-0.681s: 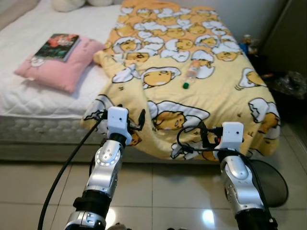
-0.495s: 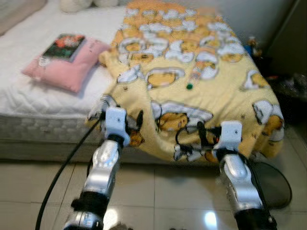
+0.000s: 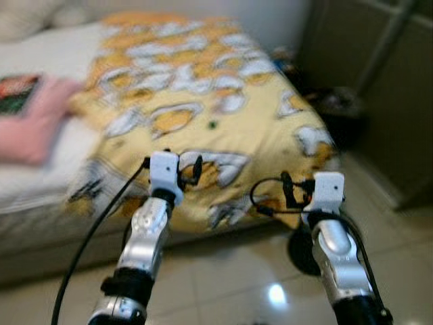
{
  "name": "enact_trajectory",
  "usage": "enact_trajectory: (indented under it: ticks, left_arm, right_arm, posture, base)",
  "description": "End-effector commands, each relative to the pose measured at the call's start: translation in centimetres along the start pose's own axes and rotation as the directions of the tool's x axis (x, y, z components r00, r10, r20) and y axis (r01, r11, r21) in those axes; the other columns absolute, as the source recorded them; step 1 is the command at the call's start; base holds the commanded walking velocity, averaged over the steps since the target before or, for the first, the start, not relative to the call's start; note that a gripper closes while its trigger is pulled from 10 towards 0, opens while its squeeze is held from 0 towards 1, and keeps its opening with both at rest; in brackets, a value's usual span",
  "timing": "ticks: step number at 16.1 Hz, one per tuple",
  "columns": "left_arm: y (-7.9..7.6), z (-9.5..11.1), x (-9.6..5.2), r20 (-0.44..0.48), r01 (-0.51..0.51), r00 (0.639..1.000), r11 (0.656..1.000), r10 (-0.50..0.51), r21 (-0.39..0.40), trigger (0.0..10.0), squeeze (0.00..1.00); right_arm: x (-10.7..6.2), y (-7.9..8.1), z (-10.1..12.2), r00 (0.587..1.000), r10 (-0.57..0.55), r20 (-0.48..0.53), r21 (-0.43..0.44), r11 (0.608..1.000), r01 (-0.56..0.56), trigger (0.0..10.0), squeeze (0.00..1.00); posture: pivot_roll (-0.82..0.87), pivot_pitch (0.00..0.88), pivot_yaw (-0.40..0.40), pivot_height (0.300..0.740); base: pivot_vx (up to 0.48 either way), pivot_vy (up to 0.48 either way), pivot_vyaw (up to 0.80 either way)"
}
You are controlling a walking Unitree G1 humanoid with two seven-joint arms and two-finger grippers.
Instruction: Clean up the room
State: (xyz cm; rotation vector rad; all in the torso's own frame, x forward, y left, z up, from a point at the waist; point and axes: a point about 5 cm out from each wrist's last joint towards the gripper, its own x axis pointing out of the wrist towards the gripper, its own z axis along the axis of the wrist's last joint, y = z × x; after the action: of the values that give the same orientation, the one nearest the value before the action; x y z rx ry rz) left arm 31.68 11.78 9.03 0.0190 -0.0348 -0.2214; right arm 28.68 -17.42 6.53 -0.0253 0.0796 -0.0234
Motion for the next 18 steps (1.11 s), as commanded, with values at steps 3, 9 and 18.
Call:
enact_trajectory:
  ticks: [3, 9, 18]
  left_arm:
    - [-0.2, 0.4, 0.6, 0.010, 0.025, 1.000, 1.000, -0.025, 0.007, 10.0, 0.00]
    - [-0.2, 0.5, 1.0, 0.007, 0.024, 1.000, 1.000, -0.024, 0.004, 10.0, 0.00]
    - [-0.1, 0.8, 1.9, -0.003, 0.026, 1.000, 0.999, -0.026, 0.020, 10.0, 0.00]
  right_arm:
    - [0.4, -0.2, 0.7, 0.999, -0.017, 0.028, -0.011, 1.000, 0.018, 10.0, 0.00]
    - [0.5, -0.1, 0.5, 1.000, -0.023, 0.013, -0.018, 1.000, 0.023, 10.0, 0.00]
    - [0.0, 0.2, 0.1, 1.000, -0.027, 0.010, -0.004, 1.000, 0.027, 10.0, 0.00]
  posture:
    - [0.04, 0.000, -0.008, 0.740]
    - [0.03, 0.000, -0.001, 0.740]
    - [0.00, 0.000, 0.023, 0.740]
  base:
    - [0.471, 0.000, 0.00]
    - [0.476, 0.000, -0.13]
    - [0.480, 0.000, -0.16]
